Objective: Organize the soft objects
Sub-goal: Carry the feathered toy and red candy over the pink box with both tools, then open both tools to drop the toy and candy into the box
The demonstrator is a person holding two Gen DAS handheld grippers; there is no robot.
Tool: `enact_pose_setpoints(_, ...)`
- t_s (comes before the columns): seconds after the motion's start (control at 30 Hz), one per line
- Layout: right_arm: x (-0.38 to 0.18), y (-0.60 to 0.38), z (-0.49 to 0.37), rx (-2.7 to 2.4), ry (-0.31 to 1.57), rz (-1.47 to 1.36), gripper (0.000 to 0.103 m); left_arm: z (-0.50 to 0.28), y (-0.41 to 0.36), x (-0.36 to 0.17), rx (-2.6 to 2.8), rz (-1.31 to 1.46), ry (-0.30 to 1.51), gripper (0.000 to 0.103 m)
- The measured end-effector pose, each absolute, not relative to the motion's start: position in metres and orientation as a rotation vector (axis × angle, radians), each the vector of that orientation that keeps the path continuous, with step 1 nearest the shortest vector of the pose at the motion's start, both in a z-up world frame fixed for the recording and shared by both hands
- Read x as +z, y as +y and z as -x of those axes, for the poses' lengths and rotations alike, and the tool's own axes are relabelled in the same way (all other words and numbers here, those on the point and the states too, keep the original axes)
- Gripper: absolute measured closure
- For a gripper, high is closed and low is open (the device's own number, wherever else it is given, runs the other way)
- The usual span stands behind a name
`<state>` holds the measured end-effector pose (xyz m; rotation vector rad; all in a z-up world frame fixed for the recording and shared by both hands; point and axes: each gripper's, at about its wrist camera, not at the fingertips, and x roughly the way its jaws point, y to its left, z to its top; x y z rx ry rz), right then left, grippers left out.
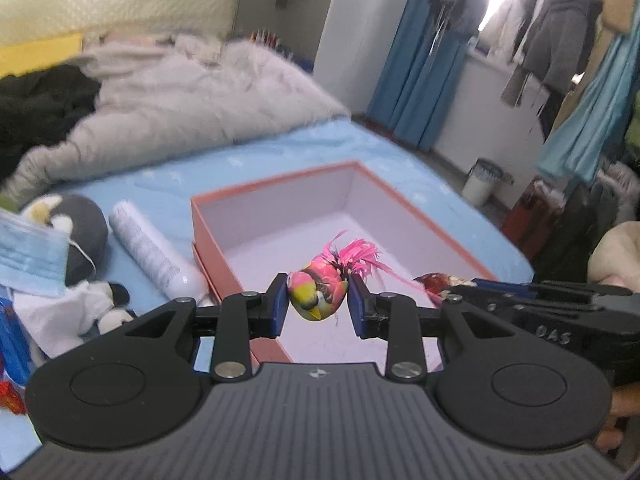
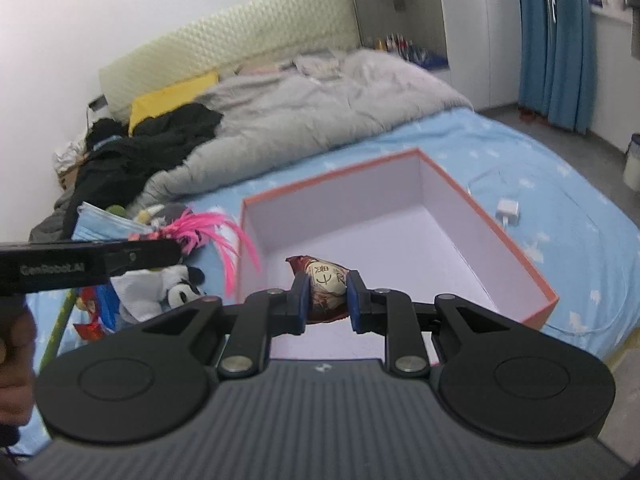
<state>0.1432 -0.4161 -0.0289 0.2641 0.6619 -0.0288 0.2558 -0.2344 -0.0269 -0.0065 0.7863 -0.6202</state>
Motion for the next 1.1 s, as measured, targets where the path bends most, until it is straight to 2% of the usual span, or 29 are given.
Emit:
enact_pose_setpoints(0.43, -0.079, -0.441, -0.19, -0.07, 0.884, -0.295, 0.079, -0.325, -0.284, -0.09, -0.612, 0.015, 1.062, 0.067)
enact_pose_setpoints(0.6, -0.085, -0.444, -0.189, -0.072, 0.902, -0.297, 0.077, -0.328, -0.287, -0.088, -0.617, 0.006, 1.064, 0.065)
enact_pose_setpoints(0.63, -0.085, -0.445, -0.189, -0.073, 0.905, -0.298, 0.076, -0.328, -0.287, -0.088, -0.618, 0.002, 1.067, 0.063)
enact_pose_setpoints(0.7, -0.086, -0.446, -0.187, -0.075, 0.907, -0.307, 0.075, -0.326, -0.287, -0.087, -0.611, -0.01, 1.056, 0.048)
enact_pose_setpoints(0.77, -0.086, -0.448, -0.187, -0.08, 0.907, -0.319, 0.061, -0.322, -0.284, -0.086, -0.618, -0.014, 1.039, 0.044)
enact_pose_setpoints(1.1, -0.072, -0.442, -0.164, -0.088, 0.826, -0.295, 0.059, -0.297, -0.26, -0.065, -0.627, 0.002, 0.941, 0.044)
